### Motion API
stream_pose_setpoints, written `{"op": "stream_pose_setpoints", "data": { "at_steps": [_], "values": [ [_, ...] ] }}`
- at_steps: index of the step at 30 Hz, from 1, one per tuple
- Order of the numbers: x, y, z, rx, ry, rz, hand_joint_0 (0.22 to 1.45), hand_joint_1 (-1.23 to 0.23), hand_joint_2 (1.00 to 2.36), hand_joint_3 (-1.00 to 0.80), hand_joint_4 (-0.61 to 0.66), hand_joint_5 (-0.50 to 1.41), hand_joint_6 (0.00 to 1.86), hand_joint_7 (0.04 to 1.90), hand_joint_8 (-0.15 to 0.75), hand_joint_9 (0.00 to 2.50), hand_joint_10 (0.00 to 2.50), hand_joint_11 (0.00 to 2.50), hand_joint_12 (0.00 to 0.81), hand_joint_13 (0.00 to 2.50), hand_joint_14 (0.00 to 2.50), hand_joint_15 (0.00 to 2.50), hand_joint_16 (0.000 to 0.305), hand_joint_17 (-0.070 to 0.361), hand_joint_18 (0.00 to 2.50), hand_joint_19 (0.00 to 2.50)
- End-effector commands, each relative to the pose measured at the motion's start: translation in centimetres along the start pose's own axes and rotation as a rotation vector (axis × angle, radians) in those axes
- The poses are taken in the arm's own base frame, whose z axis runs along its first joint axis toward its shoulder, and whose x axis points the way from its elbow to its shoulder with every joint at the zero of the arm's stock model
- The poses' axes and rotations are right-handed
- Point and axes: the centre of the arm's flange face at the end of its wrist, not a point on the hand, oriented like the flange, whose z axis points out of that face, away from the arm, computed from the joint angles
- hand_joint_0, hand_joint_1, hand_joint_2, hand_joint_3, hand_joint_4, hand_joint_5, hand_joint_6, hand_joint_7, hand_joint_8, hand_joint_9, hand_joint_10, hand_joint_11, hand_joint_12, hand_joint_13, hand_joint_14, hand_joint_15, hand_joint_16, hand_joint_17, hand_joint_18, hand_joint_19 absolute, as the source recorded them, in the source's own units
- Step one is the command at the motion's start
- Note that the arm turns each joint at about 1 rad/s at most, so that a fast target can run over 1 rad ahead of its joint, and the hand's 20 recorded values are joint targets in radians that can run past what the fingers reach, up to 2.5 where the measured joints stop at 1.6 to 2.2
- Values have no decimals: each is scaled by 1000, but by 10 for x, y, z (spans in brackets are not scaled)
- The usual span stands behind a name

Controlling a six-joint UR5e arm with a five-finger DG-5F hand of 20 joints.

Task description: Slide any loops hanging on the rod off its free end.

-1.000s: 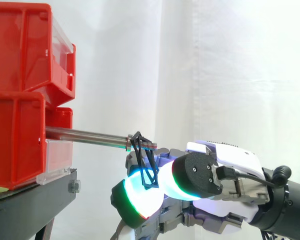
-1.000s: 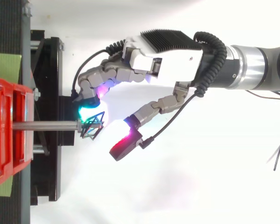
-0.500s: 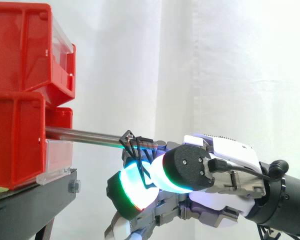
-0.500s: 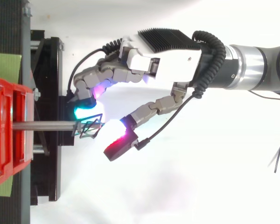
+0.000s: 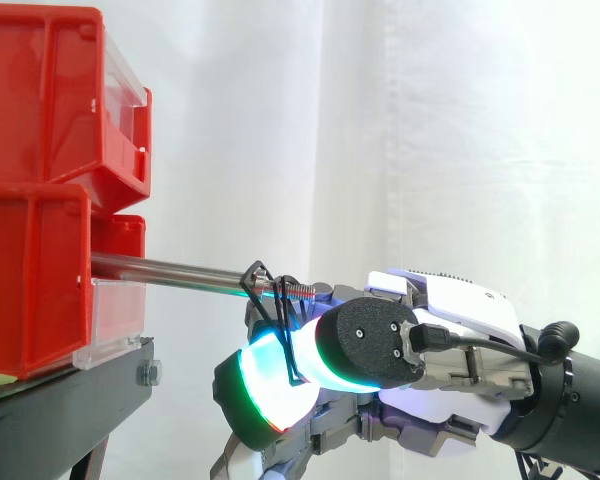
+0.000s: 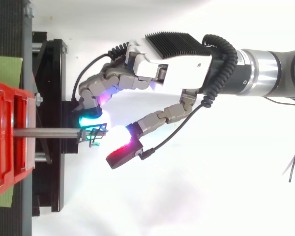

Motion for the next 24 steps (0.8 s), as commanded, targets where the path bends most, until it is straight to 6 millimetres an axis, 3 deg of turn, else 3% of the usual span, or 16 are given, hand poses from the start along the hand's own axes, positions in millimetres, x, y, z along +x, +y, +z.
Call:
{"op": "stream_pose_setpoints", "data": {
  "at_steps": [1, 3, 7, 24],
  "values": [
    [1, 1, 0, -1, 1, 1, 548, -652, 1026, -185, 174, -187, 804, 1255, 347, 890, 18, 472, 394, 817, 11, 270, 66, 148, 776, 580],
    [1, 1, 0, -1, 1, 1, 530, -637, 1015, -332, 192, -176, 775, 1245, 353, 889, 18, 477, 400, 819, 10, 271, 67, 151, 781, 584],
    [1, 1, 0, -3, 2, 4, 512, -618, 1006, -442, 209, -152, 686, 1318, 361, 891, 16, 468, 407, 815, 10, 271, 69, 154, 785, 583],
    [-10, 0, 5, -11, -11, 19, 529, -626, 1010, -404, 218, -138, 635, 1386, 361, 893, 17, 472, 402, 814, 11, 274, 67, 151, 773, 587]
  ]
}}
